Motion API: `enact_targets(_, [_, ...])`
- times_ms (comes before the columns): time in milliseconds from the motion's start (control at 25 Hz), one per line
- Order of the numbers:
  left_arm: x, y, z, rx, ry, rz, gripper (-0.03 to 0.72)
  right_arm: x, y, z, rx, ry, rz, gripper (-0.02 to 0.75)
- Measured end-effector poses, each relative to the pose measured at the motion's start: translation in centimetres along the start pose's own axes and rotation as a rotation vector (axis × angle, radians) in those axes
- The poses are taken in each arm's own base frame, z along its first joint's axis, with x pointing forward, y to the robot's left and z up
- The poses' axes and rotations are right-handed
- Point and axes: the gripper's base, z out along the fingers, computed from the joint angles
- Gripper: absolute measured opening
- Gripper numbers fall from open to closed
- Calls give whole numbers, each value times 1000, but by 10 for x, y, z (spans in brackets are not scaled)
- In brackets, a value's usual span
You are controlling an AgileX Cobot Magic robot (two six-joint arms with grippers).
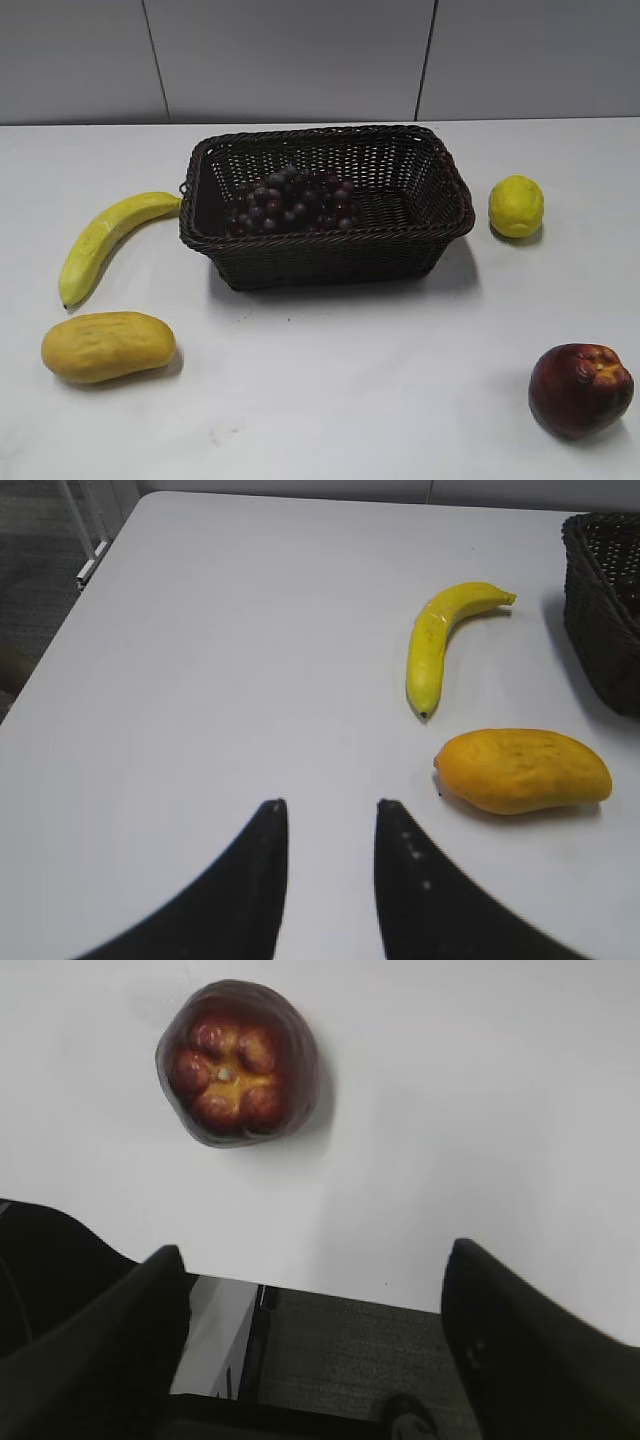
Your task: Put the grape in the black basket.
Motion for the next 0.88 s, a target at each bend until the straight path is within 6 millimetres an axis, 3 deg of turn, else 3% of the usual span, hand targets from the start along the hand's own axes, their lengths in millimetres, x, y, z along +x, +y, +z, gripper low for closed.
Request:
enact_targets(320, [0, 0, 0, 0, 0, 0, 236, 47, 1, -12, 0, -107, -6, 593])
enact_targets(880, [0, 0, 0, 0, -1, 0, 237, 81, 2, -34, 1, -247, -19, 592])
